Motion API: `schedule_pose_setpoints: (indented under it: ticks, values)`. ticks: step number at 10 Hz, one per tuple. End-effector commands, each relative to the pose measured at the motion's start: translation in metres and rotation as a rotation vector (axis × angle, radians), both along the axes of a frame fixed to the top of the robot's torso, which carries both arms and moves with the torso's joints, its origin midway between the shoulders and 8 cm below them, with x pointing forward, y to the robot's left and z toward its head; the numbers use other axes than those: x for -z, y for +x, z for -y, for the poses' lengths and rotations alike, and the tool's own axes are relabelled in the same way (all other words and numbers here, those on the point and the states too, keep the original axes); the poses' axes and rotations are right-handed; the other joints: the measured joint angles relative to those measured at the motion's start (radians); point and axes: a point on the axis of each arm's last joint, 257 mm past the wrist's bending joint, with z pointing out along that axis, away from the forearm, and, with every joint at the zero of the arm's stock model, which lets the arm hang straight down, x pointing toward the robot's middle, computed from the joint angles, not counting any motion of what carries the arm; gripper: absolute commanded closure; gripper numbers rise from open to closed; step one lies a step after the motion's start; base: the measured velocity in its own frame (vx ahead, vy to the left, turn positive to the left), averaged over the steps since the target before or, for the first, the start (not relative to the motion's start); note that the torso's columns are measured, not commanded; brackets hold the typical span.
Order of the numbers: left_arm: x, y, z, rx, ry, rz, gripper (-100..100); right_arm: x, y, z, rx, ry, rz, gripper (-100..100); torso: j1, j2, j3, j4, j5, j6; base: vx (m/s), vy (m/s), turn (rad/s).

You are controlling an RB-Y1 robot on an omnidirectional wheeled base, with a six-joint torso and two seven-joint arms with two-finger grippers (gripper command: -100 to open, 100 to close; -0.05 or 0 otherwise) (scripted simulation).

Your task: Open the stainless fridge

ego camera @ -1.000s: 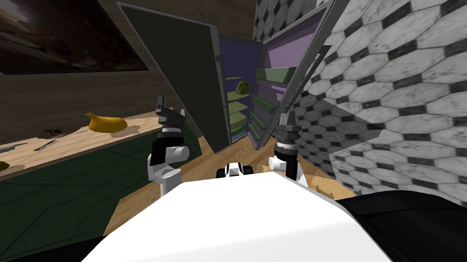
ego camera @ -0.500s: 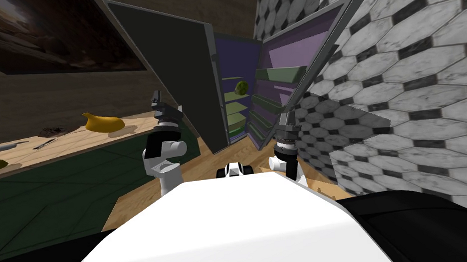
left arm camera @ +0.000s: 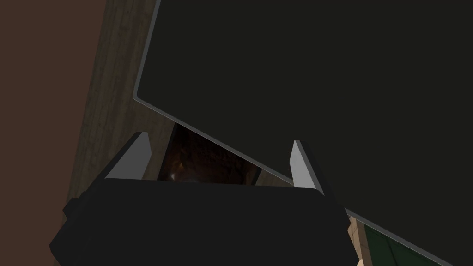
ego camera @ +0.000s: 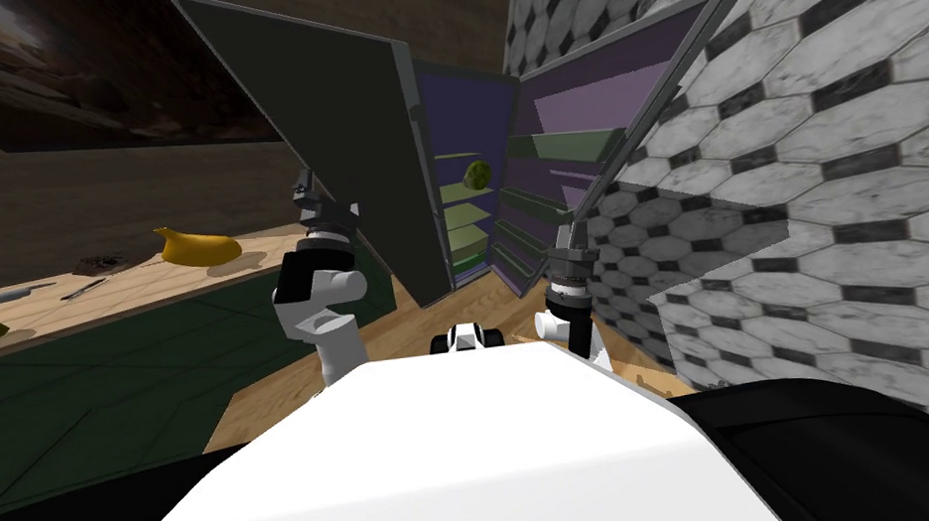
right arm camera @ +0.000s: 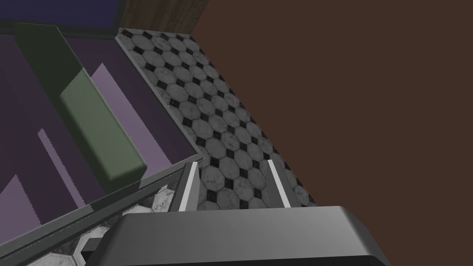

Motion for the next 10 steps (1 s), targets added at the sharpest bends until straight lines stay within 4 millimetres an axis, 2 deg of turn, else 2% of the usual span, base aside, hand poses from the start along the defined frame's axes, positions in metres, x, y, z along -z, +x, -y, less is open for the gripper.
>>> schedule_pose_setpoints:
  ticks: [1, 2, 3, 5, 8, 10]
  values:
    - [-0.011, 0.006, -0.007, -0.008, -0.023, -0.014, -100, 0.000, 0.000, 0.000, 0.000, 0.000, 0.000, 0, -0.001, 0.000, 0.000, 0.000, 0.000, 0.000, 0.020, -0.019, -0.016]
    - [-0.010, 0.007, -0.007, -0.009, -0.025, -0.021, -100, 0.000, 0.000, 0.000, 0.000, 0.000, 0.000, 0, -0.002, -0.001, 0.000, 0.000, 0.000, 0.000, 0.034, -0.024, 0.079]
    - [-0.019, 0.010, -0.015, -0.019, -0.045, -0.021, -100, 0.000, 0.000, 0.000, 0.000, 0.000, 0.000, 0, -0.003, -0.002, -0.001, 0.000, -0.001, 0.000, 0.050, -0.066, 0.081]
    - [-0.020, 0.013, -0.013, -0.016, -0.050, -0.034, -100, 0.000, 0.000, 0.000, 0.000, 0.000, 0.000, 0, -0.007, -0.004, -0.002, -0.001, -0.002, 0.000, 0.080, -0.111, 0.059]
    - [-0.040, 0.020, -0.028, -0.030, -0.103, -0.044, -100, 0.000, 0.000, 0.000, 0.000, 0.000, 0.000, 0, -0.002, 0.000, 0.000, 0.000, 0.000, 0.000, 0.065, -0.127, 0.089]
    - [-0.041, 0.023, -0.025, -0.024, -0.110, -0.061, -100, 0.000, 0.000, 0.000, 0.000, 0.000, 0.000, 0, -0.005, -0.001, 0.000, 0.000, -0.001, 0.000, 0.043, -0.138, 0.085]
